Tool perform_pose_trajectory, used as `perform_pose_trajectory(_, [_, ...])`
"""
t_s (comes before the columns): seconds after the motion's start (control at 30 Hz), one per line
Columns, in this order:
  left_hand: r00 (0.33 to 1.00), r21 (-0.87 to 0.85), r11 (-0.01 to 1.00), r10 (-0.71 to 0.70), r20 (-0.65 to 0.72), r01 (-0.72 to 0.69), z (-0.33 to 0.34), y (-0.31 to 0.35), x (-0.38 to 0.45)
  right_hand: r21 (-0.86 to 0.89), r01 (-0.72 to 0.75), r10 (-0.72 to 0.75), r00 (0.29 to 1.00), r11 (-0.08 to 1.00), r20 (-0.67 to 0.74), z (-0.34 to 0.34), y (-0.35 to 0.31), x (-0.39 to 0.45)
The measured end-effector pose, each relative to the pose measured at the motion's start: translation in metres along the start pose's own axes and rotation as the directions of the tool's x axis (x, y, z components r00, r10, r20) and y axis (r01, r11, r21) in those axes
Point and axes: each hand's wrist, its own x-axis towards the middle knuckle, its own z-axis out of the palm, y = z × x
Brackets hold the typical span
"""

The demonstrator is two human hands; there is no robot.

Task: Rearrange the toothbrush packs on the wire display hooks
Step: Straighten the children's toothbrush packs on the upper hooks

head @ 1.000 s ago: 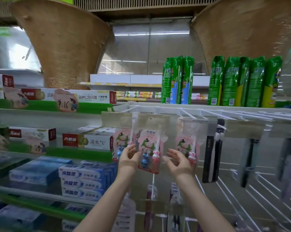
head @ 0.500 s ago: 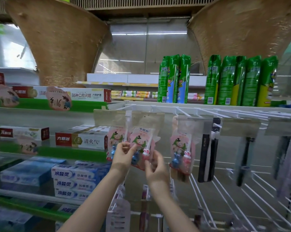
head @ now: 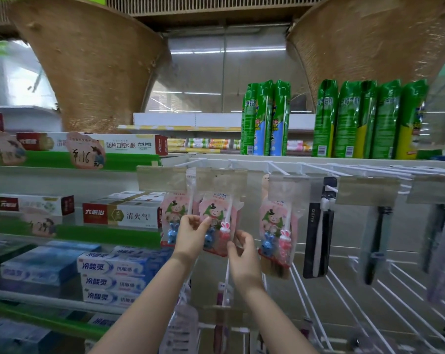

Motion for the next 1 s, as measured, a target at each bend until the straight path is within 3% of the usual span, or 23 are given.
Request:
perform_pose_trajectory(0.3, [0.994, -0.012, 0.997, -0.078, -0.072, 0.078, 0.018, -0.004, 0.005, -0.13, -0.029, 0.036, 0.998, 0.991, 0.055, -0.003, 0.004, 0.02])
perform_pose_trajectory(0.43, [0.987, -0.038, 0.992, -0.12, -0.107, 0.117, 0.02, -0.006, 0.0, -0.148, 0.009, -0.008, 1.0, 0.989, 0.011, -0.009, 0.001, 0.014])
perform_pose_trajectory(0.5, [0.983, 0.035, 0.997, -0.069, -0.169, 0.076, 0.02, -0.006, -0.003, -0.142, 0.09, -0.094, 0.995, 0.986, -0.022, -0.016, -0.005, 0.005])
perform_pose_trajectory(0.6, [0.939, 0.287, 0.949, 0.208, -0.272, -0.127, 0.022, -0.001, -0.015, -0.127, 0.241, -0.256, 0.958, 0.962, -0.126, -0.03, -0.013, -0.006])
perform_pose_trajectory(0.67, [0.901, 0.324, 0.896, 0.381, -0.206, -0.305, 0.028, 0.005, -0.025, -0.11, 0.288, -0.306, 0.921, 0.951, -0.241, -0.042, -0.016, -0.006])
perform_pose_trajectory(0.73, [0.915, 0.203, 0.903, 0.398, -0.064, -0.378, 0.036, 0.013, -0.032, -0.073, 0.296, -0.303, 0.891, 0.952, -0.34, -0.054, -0.019, -0.004])
perform_pose_trajectory(0.8, [0.932, 0.09, 0.928, 0.357, 0.058, -0.361, 0.048, 0.02, -0.035, -0.078, 0.315, -0.318, 0.855, 0.946, -0.41, -0.065, -0.023, -0.002])
perform_pose_trajectory(0.93, [0.947, 0.031, 0.95, 0.307, 0.099, -0.311, 0.071, 0.023, -0.035, -0.187, 0.306, -0.358, 0.768, 0.934, -0.531, -0.081, -0.019, 0.005])
perform_pose_trajectory(1.0, [0.956, 0.065, 0.961, 0.259, 0.14, -0.27, 0.079, 0.023, -0.035, -0.187, 0.274, -0.332, 0.786, 0.943, -0.521, -0.087, -0.016, 0.009])
